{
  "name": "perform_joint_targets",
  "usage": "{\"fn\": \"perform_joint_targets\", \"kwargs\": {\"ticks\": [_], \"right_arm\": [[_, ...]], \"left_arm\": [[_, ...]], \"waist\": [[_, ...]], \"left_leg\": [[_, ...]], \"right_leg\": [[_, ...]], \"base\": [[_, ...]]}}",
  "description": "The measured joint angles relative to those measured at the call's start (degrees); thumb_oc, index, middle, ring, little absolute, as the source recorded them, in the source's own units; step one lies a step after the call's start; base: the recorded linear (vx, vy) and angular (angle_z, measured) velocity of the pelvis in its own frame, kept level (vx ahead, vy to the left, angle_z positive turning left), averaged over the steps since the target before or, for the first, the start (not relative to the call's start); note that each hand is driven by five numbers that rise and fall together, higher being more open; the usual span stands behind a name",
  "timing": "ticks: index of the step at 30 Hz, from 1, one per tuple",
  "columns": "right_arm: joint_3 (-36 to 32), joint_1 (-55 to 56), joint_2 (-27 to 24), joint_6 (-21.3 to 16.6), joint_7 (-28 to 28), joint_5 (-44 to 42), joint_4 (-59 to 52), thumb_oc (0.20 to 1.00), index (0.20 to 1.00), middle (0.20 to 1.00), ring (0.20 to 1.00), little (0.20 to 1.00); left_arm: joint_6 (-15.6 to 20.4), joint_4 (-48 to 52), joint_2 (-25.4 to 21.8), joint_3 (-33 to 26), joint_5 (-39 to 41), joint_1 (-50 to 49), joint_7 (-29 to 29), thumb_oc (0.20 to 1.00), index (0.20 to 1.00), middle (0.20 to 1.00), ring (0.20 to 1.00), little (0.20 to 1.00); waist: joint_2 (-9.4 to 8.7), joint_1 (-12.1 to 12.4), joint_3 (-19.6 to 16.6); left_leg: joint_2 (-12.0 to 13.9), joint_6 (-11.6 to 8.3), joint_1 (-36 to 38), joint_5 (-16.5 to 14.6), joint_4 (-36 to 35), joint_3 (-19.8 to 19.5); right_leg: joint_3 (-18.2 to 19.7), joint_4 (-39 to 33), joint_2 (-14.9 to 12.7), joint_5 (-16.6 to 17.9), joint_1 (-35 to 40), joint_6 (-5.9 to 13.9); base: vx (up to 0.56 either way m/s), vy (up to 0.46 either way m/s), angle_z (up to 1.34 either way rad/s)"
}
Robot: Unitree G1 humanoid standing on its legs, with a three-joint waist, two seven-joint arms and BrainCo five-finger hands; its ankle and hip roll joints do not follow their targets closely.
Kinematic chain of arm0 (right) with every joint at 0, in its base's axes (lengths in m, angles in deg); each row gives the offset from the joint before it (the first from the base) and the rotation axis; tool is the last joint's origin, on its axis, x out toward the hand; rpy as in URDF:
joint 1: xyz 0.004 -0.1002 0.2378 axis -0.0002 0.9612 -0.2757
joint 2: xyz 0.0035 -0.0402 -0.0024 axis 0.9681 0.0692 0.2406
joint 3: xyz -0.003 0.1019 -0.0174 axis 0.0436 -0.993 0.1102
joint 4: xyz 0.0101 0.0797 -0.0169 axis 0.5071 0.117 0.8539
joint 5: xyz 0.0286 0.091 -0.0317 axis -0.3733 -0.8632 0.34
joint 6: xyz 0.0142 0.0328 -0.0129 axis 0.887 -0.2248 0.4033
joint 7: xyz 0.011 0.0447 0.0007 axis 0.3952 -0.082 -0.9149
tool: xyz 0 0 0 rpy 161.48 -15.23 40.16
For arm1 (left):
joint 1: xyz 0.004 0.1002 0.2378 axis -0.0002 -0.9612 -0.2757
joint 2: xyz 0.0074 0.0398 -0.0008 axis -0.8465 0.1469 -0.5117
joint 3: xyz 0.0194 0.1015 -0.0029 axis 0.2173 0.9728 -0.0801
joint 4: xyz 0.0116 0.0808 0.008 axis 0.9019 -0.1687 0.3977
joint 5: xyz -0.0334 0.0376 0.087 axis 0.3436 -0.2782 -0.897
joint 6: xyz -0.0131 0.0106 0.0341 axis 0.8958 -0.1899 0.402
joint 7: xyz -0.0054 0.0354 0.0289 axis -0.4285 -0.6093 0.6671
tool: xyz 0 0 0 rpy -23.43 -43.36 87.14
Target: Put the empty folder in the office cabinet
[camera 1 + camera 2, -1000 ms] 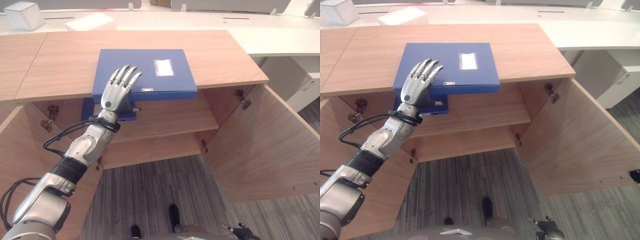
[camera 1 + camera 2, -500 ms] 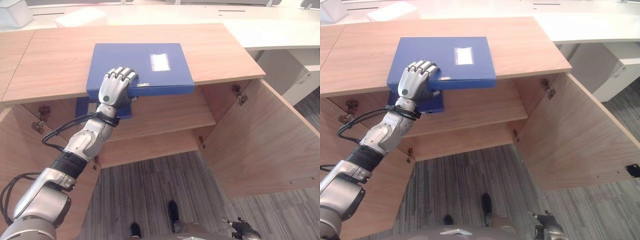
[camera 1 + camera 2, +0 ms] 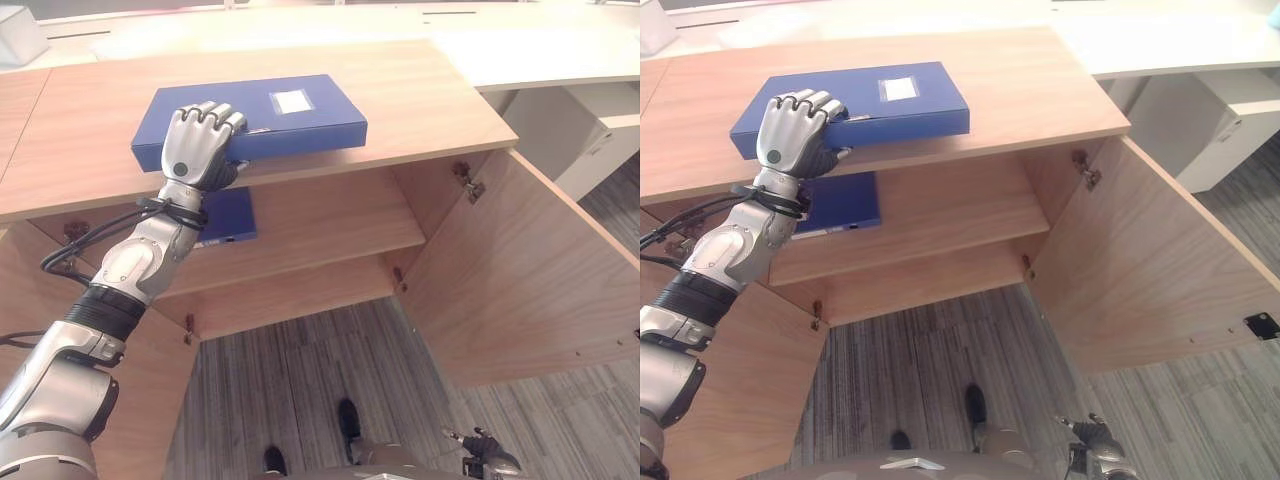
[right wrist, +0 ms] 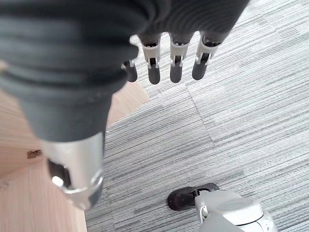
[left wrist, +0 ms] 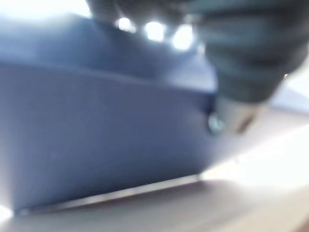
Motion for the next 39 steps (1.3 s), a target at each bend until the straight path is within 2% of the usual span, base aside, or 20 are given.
{"fn": "perform_joint_targets", "kwargs": {"ticks": [2,6,8,9,10,11,12,14,15,18,23,26,30,36,39], "right_arm": [[0.0,-0.4,0.0,0.0,0.0,0.0,-0.1,1.000,1.000,1.000,1.000,1.000],[0.0,-0.1,0.0,0.1,0.0,0.0,-0.9,1.000,1.000,1.000,1.000,1.000],[0.0,-0.4,0.0,0.2,0.0,0.0,-2.6,1.000,1.000,1.000,1.000,1.000],[-0.1,-0.2,0.0,0.4,0.1,0.0,-5.1,1.000,1.000,1.000,1.000,1.000],[-0.1,-0.2,0.0,0.4,0.1,0.0,-5.1,1.000,1.000,1.000,1.000,1.000],[-0.4,-0.2,0.0,0.2,0.2,0.0,-6.6,1.000,1.000,1.000,1.000,1.000],[1.2,-2.2,0.1,-0.1,-0.5,-0.1,-6.9,1.000,1.000,1.000,1.000,1.000],[1.1,-2.8,0.3,-0.1,-0.5,-0.4,-8.2,1.000,1.000,1.000,1.000,1.000],[1.0,-2.1,0.2,0.0,-0.3,-1.5,-11.9,1.000,1.000,1.000,1.000,1.000],[1.4,-1.9,-0.2,-0.1,-0.5,-2.2,-21.5,1.000,1.000,1.000,1.000,1.000],[2.6,-4.3,-1.5,0.0,-0.8,-2.7,-24.9,1.000,1.000,1.000,1.000,1.000],[2.6,-4.6,-3.1,0.2,-1.6,-5.8,-29.5,1.000,1.000,1.000,1.000,1.000],[-0.1,-5.2,-6.2,-1.0,-2.0,-10.4,-41.2,1.000,1.000,1.000,1.000,1.000],[-3.2,-9.7,-13.3,-3.4,-2.8,-16.6,-51.5,1.000,1.000,1.000,1.000,1.000],[-4.2,-12.8,-14.0,-5.0,-2.8,-22.1,-52.8,1.000,1.000,1.000,1.000,1.000]], "left_arm": [[0.1,0.5,0.2,-1.3,0.2,-0.3,-0.1,0.200,0.200,0.200,0.200,0.200],[1.2,4.1,2.1,-6.4,5.8,-4.1,0.3,0.200,0.200,0.200,0.200,0.200],[1.8,5.6,4.3,-9.3,10.7,-4.7,0.7,0.200,0.200,0.200,0.200,0.200],[2.2,7.1,7.9,-12.6,17.3,-5.0,0.9,0.200,0.200,0.200,0.200,0.200],[2.2,7.1,7.9,-12.6,17.3,-5.0,0.9,0.200,0.200,0.200,0.200,0.200],[2.6,8.8,8.5,-13.9,21.5,-5.7,1.1,0.200,0.200,0.200,0.200,0.200],[4.1,12.0,10.3,-16.6,29.1,-8.4,1.4,0.200,0.200,0.200,0.200,0.200],[5.1,14.6,11.0,-17.2,34.6,-10.8,1.6,0.200,0.200,0.200,0.200,0.200],[5.9,16.4,11.2,-17.3,38.8,-11.6,1.2,0.200,0.200,0.200,0.200,0.200],[9.2,18.4,11.9,-17.4,48.6,-13.1,0.0,0.200,0.200,0.200,0.200,0.200],[11.3,18.7,14.1,-17.1,62.7,-13.3,-4.1,0.200,0.200,0.200,0.200,0.200],[11.4,19.5,14.9,-17.1,70.3,-15.4,-6.9,0.200,0.200,0.200,0.200,0.200],[10.6,22.1,16.0,-17.2,80.0,-23.8,-12.0,0.200,0.200,0.200,0.200,0.200],[8.2,23.3,16.1,-16.9,86.6,-31.1,-16.4,0.200,0.200,0.200,0.200,0.200],[7.8,23.4,16.1,-16.7,86.7,-31.5,-17.4,0.200,0.200,0.200,0.200,0.200]], "waist": [[0.04,0.5,0.0],[0.46,0.9,0.0],[0.57,1.2,0.0],[0.77,0.9,-0.1],[0.77,0.9,-0.1],[0.86,1.0,-0.2],[1.58,1.4,-1.1],[2.33,1.3,-2.6],[2.70,1.4,-3.0],[3.55,1.6,-4.3],[3.70,2.4,-6.0],[3.74,2.8,-6.1],[3.81,2.7,-6.2],[3.48,3.4,-6.0],[3.00,3.6,-5.6]], "left_leg": [[0.0,0.00,0.3,0.0,0.0,-0.1],[-0.1,0.02,2.5,0.0,0.0,-1.2],[-0.1,0.06,3.8,-0.1,-0.1,-2.1],[-0.4,0.06,4.6,-0.1,-0.1,-3.2],[-0.4,0.06,4.6,-0.1,-0.1,-3.2],[-0.6,0.07,5.1,-0.1,-0.2,-3.4],[-0.9,0.39,5.8,-0.3,-0.6,-3.4],[-1.3,0.57,5.9,-0.4,-0.6,-3.5],[-1.5,0.66,6.4,-0.5,-0.4,-3.7],[-1.8,0.99,7.3,-0.7,-0.3,-4.3],[-2.1,1.17,7.5,-0.8,-0.6,-5.1],[-2.4,1.32,7.5,-0.7,-0.6,-5.4],[-2.7,1.48,7.7,-0.7,-0.6,-5.6],[-2.7,1.55,7.7,-0.6,-0.6,-5.7],[-2.7,1.57,7.8,-0.6,-0.6,-5.7]], "right_leg": [[-0.2,-0.3,-0.1,-0.1,0.4,-0.14],[-0.9,-0.1,-0.3,0.0,3.0,-0.43],[-1.8,-0.3,-0.7,-0.8,4.7,-0.36],[-2.8,-0.3,-1.2,-1.1,6.1,-0.22],[-2.8,-0.3,-1.2,-1.1,6.1,-0.22],[-2.8,-0.3,-1.4,-1.2,6.7,-0.16],[-3.1,-0.3,-1.8,-1.6,7.4,-0.46],[-3.1,-0.3,-2.1,-1.7,7.6,-0.29],[-3.2,-0.3,-2.3,-1.3,8.1,0.27],[-3.5,-0.3,-2.7,-0.9,9.1,0.33],[-4.0,-0.3,-3.1,-1.4,9.8,0.82],[-4.2,-0.3,-3.5,-1.4,9.8,0.94],[-4.2,-0.3,-3.8,-1.3,10.1,1.07],[-4.1,-0.3,-3.7,-1.2,10.1,1.19],[-4.1,-0.3,-3.7,-1.2,10.1,1.19]], "base": [[0.03,0.073,0.05],[0.02,0.050,0.14],[0.01,0.072,0.33],[0.01,0.071,0.30],[0.00,0.075,0.25],[0.01,0.069,0.05],[0.00,0.087,0.04],[-0.01,0.060,0.05],[-0.01,0.037,0.09],[-0.03,0.059,0.04],[-0.03,0.040,0.08],[-0.02,0.042,0.06],[-0.02,0.047,0.02],[-0.01,0.019,0.00],[0.00,0.000,0.00]]}}
